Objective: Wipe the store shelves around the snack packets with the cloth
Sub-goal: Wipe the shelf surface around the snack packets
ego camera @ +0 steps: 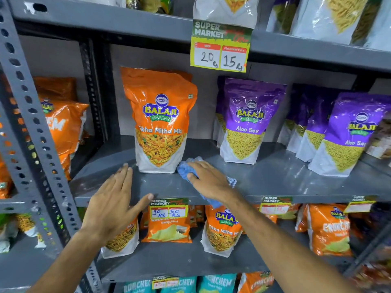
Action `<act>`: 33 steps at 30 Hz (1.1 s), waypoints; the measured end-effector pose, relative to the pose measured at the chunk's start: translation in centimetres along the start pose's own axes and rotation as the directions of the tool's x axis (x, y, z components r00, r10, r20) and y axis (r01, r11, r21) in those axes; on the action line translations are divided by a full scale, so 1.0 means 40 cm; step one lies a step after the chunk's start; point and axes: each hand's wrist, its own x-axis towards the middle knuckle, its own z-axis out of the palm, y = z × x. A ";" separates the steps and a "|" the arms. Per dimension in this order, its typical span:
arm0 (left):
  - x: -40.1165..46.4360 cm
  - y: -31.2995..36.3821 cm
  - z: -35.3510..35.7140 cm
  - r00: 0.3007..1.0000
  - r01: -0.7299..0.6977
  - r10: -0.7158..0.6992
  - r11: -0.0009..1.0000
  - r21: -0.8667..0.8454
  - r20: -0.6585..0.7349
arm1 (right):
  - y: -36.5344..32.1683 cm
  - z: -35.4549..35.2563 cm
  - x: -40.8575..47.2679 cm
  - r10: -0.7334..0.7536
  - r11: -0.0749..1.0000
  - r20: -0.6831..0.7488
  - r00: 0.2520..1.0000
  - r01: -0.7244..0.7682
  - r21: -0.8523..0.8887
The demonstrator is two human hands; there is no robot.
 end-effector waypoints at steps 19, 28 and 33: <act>0.184 0.506 0.095 0.898 -0.416 0.422 0.907 -0.072 0.126 | 0.354 -0.135 -0.255 0.114 0.993 -0.139 0.984 -0.116 -0.010; 0.238 0.593 0.132 0.933 -0.273 0.277 0.961 -0.049 0.228 | 0.578 -0.290 -0.239 0.256 0.820 -0.251 0.933 -0.072 0.568; 0.240 0.612 0.123 0.953 -0.168 0.169 0.985 -0.026 0.252 | 0.706 -0.355 -0.004 0.411 0.832 -0.287 0.865 -0.228 0.505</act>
